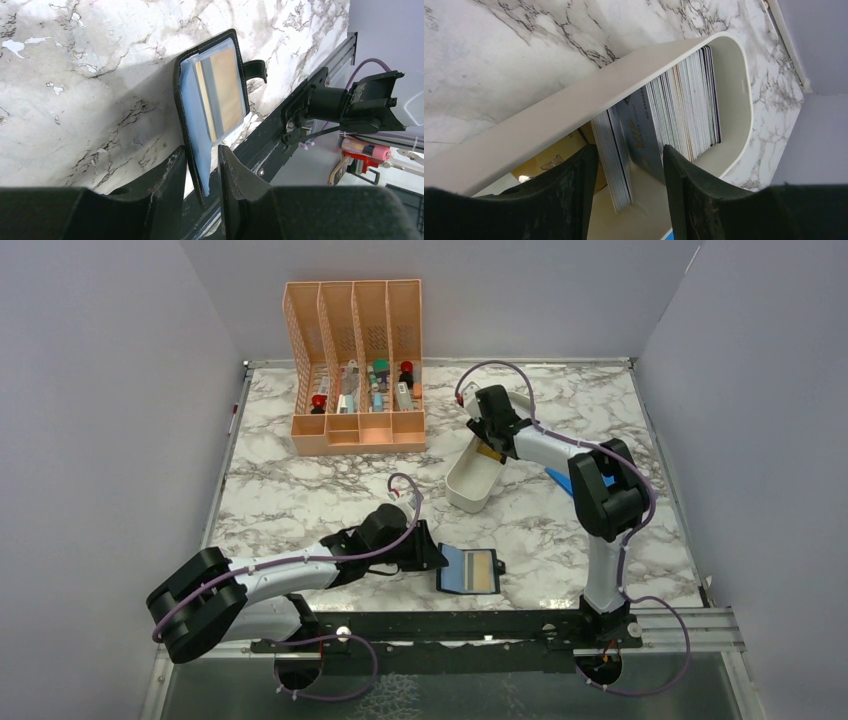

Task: Put the credit cards into the card holder
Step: Pick up the credit card from the storage box.

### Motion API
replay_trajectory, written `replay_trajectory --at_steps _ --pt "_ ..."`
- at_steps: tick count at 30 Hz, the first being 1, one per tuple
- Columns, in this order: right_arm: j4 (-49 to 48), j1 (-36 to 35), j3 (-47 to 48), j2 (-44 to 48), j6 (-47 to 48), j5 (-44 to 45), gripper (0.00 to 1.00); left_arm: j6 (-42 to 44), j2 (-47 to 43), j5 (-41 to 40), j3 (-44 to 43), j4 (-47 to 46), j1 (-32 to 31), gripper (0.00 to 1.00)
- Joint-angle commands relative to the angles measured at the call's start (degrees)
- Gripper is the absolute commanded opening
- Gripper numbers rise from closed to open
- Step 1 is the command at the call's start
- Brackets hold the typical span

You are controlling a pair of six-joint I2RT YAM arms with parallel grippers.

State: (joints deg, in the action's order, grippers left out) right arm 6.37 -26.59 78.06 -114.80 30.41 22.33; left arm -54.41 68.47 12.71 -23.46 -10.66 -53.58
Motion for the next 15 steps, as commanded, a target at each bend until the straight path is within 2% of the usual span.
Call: replay_trajectory --at_steps 1,9,15 --pt "-4.13 0.55 1.34 -1.85 2.54 4.64 0.54 -0.17 -1.38 0.82 0.88 -0.62 0.41 0.32" --pt "-5.23 2.16 2.09 -1.04 2.72 4.08 0.47 -0.08 -0.78 0.87 0.79 -1.01 0.41 0.32" --pt "-4.89 3.65 2.76 -1.47 2.43 1.84 0.47 -0.03 -0.09 1.11 0.61 -1.23 0.41 0.32"
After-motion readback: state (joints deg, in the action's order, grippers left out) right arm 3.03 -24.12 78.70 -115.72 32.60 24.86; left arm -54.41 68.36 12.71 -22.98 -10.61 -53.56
